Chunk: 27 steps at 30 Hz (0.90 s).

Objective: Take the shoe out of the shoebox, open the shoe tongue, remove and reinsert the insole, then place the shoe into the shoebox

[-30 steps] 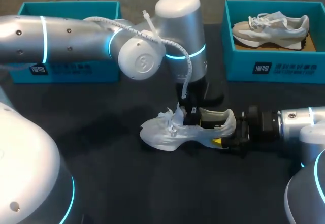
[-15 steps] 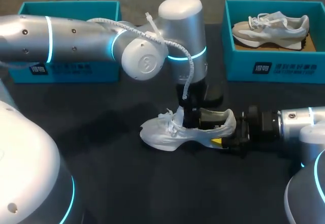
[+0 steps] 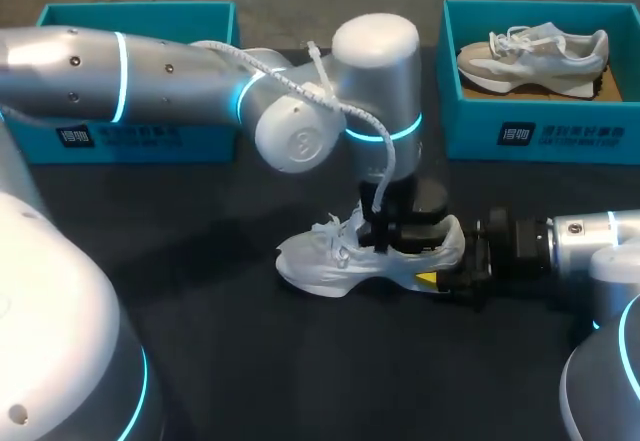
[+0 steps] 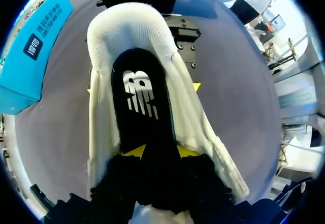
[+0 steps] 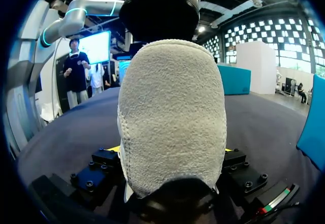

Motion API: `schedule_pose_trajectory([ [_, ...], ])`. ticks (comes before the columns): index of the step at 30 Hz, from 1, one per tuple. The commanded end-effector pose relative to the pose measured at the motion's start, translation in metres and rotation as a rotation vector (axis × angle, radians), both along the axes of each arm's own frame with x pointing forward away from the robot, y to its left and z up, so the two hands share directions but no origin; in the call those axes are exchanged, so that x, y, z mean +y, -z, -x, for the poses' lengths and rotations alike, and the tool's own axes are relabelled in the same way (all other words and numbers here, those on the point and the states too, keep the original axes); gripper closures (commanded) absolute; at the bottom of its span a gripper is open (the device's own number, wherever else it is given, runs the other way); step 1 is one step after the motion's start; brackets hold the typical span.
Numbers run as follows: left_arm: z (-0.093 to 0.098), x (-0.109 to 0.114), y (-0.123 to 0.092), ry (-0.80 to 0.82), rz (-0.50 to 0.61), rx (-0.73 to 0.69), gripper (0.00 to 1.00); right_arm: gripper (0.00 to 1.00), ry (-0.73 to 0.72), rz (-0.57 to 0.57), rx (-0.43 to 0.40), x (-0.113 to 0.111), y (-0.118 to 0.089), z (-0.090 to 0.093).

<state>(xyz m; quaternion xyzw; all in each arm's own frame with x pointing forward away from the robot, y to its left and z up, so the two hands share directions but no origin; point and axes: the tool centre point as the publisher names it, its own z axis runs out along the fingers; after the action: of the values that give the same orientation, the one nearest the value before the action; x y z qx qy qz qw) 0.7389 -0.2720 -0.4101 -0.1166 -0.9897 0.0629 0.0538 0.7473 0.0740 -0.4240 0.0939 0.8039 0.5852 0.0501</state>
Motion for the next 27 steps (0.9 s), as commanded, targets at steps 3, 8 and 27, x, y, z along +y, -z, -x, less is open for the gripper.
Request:
schedule_pose_trajectory([
  [3,-0.001,-0.007,0.012,0.002,-0.003,-0.081,0.66,1.0,0.001,0.001,0.0,0.002,0.0,0.001],
  [8,-0.009,-0.01,0.018,-0.009,-0.009,-0.148,0.68,1.0,0.001,0.001,0.0,0.002,0.0,0.001],
  [27,-0.049,-0.011,0.028,-0.091,-0.019,-0.242,1.0,1.0,0.001,0.001,0.0,0.002,0.0,0.001],
])
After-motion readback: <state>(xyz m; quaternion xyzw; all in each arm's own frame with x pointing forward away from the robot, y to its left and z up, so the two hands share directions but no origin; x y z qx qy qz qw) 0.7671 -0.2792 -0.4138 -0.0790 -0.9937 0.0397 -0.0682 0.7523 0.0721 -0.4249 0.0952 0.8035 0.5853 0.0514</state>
